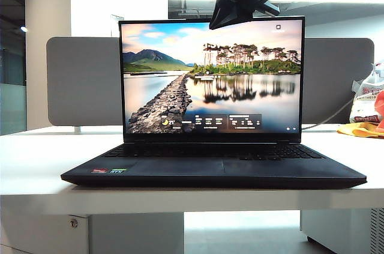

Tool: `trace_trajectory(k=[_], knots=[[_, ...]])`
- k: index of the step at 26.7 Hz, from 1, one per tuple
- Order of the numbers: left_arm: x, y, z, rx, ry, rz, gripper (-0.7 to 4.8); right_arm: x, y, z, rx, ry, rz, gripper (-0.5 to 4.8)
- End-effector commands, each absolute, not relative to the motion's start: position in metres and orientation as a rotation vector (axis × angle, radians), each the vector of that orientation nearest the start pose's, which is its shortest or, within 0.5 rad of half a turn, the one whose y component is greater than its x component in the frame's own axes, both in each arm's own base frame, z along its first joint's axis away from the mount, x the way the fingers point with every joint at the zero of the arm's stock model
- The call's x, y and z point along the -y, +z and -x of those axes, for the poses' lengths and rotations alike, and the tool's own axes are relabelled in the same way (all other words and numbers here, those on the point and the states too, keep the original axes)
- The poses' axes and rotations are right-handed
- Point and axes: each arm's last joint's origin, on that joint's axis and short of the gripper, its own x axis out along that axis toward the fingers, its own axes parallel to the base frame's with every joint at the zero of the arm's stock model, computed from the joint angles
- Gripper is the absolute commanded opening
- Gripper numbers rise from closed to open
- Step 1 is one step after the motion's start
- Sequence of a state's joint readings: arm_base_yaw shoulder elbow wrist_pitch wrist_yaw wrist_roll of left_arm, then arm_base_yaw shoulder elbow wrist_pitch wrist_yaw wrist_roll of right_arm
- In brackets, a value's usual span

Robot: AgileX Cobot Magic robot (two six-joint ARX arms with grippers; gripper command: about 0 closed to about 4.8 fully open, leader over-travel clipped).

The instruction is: Open the lid of the laptop and use the keypad to enter the password "123".

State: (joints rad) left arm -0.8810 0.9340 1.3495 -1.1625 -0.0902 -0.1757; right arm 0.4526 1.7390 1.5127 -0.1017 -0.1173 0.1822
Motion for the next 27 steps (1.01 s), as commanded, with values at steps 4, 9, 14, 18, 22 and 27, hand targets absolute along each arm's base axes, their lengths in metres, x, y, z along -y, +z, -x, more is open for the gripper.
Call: trace_trajectory(k=[4,9,14,18,22,27], knots=[[0.102,0.407,-0.087,-0.711,-0.691,-0.188,-0.06,-0.176,0.348,-0.38,-0.293,0.491,-0.135,-0.02],[0.102,0.407,-0.087,-0.71,-0.687,-0.189,-0.06,-0.175,0.344,-0.389,-0.3,0.485,-0.136,-0.02],[0.101,0.407,-0.088,-0.704,-0.667,-0.195,-0.06,-0.175,0.343,-0.396,-0.291,0.483,-0.14,-0.02],[0.101,0.407,-0.088,-0.704,-0.667,-0.196,-0.06,-0.175,0.342,-0.398,-0.283,0.48,-0.141,-0.02],[0.101,0.407,-0.088,-0.703,-0.667,-0.195,-0.06,-0.174,0.34,-0.399,-0.289,0.48,-0.141,-0.02],[0.101,0.407,-0.088,-0.704,-0.667,-0.196,-0.06,-0.175,0.344,-0.396,-0.298,0.53,-0.155,-0.02]])
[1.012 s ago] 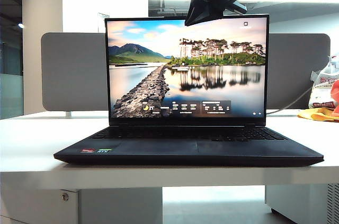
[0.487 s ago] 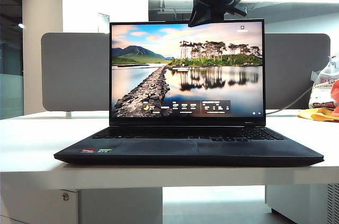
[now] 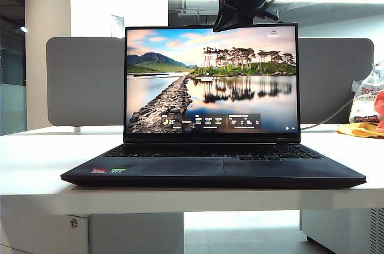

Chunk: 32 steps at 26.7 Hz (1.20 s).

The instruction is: Open the lid of the laptop and use the keypad to enter the password "123".

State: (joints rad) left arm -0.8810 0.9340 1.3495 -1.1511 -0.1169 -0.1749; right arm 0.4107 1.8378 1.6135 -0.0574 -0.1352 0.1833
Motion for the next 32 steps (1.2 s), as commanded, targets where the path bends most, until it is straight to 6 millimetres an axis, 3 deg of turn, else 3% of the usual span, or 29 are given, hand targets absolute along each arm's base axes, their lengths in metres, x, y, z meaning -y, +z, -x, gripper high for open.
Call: trace_trajectory(k=[1,15,24,29,32], knots=[[0.101,0.407,-0.088,-0.704,-0.667,-0.196,-0.06,-0.175,0.344,-0.395,-0.305,0.541,-0.159,-0.02],[0.101,0.407,-0.088,-0.699,-0.676,-0.21,-0.06,-0.167,0.345,-0.36,-0.581,0.545,-0.079,-0.03],[0.102,0.408,-0.089,-0.671,-0.691,-0.247,-0.06,-0.156,0.311,-0.341,-0.854,0.468,0.041,-0.02],[0.105,0.41,-0.091,-0.638,-0.699,-0.234,-0.06,-0.15,0.281,-0.331,-0.965,0.411,0.078,-0.02],[0.109,0.411,-0.093,-0.638,-0.738,-0.217,-0.06,-0.138,0.274,-0.332,-1.007,0.363,0.079,-0.02]])
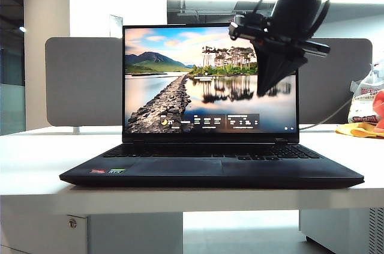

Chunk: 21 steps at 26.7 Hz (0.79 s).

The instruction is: Open the lid of the laptop and use the keypad to enter the password "123".

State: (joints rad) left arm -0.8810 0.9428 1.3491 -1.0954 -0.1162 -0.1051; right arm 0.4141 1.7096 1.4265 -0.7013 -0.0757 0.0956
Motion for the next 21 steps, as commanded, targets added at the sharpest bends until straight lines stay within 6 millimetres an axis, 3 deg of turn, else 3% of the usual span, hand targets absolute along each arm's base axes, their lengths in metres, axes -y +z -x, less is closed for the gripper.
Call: trace_trajectory(k=[1,5,9,21], knots=[[0.111,0.411,-0.093,-0.64,-0.775,-0.203,-0.06,-0.133,0.271,-0.333,-1.015,0.345,0.078,-0.02],[0.115,0.411,-0.095,-0.647,-0.816,-0.189,-0.06,-0.115,0.253,-0.336,-1.105,0.286,0.063,-0.02],[0.119,0.41,-0.098,-0.651,-0.82,-0.189,-0.06,-0.117,0.233,-0.336,-1.154,0.313,0.051,-0.02],[0.121,0.412,-0.099,-0.625,-0.822,-0.174,-0.06,-0.127,0.208,-0.352,-1.15,0.346,0.033,-0.02]])
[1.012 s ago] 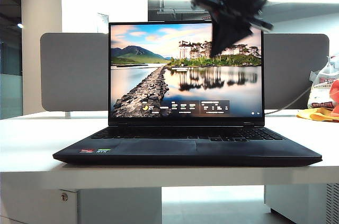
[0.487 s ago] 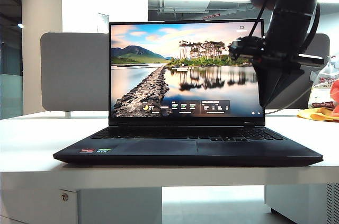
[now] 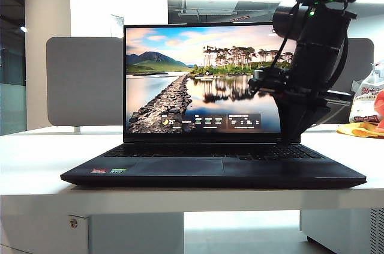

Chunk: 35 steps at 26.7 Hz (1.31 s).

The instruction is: Open the lid of the laptop and use the keypad to enter the password "123".

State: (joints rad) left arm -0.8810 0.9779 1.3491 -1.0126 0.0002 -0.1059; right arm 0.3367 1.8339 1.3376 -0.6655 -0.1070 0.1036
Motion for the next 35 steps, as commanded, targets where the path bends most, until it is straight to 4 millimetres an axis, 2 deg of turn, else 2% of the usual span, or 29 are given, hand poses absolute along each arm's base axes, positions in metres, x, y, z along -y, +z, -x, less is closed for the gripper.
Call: trace_trajectory(k=[1,6,17,19,22,35], knots=[[0.122,0.411,-0.1,-0.631,-0.821,-0.177,-0.06,-0.127,0.208,-0.352,-1.146,0.351,0.029,-0.02],[0.128,0.408,-0.106,-0.651,-0.819,-0.19,-0.06,-0.129,0.204,-0.355,-1.146,0.36,0.024,-0.02],[0.128,0.408,-0.106,-0.652,-0.819,-0.191,-0.06,-0.13,0.187,-0.358,-1.199,0.352,0.031,-0.02],[0.128,0.408,-0.106,-0.651,-0.819,-0.191,-0.06,-0.13,0.193,-0.358,-1.175,0.355,0.033,-0.02],[0.128,0.407,-0.105,-0.658,-0.818,-0.194,-0.06,-0.127,0.213,-0.355,-1.099,0.33,0.045,-0.02],[0.128,0.406,-0.105,-0.669,-0.817,-0.198,-0.06,-0.124,0.204,-0.352,-1.17,0.307,0.088,-0.02]])
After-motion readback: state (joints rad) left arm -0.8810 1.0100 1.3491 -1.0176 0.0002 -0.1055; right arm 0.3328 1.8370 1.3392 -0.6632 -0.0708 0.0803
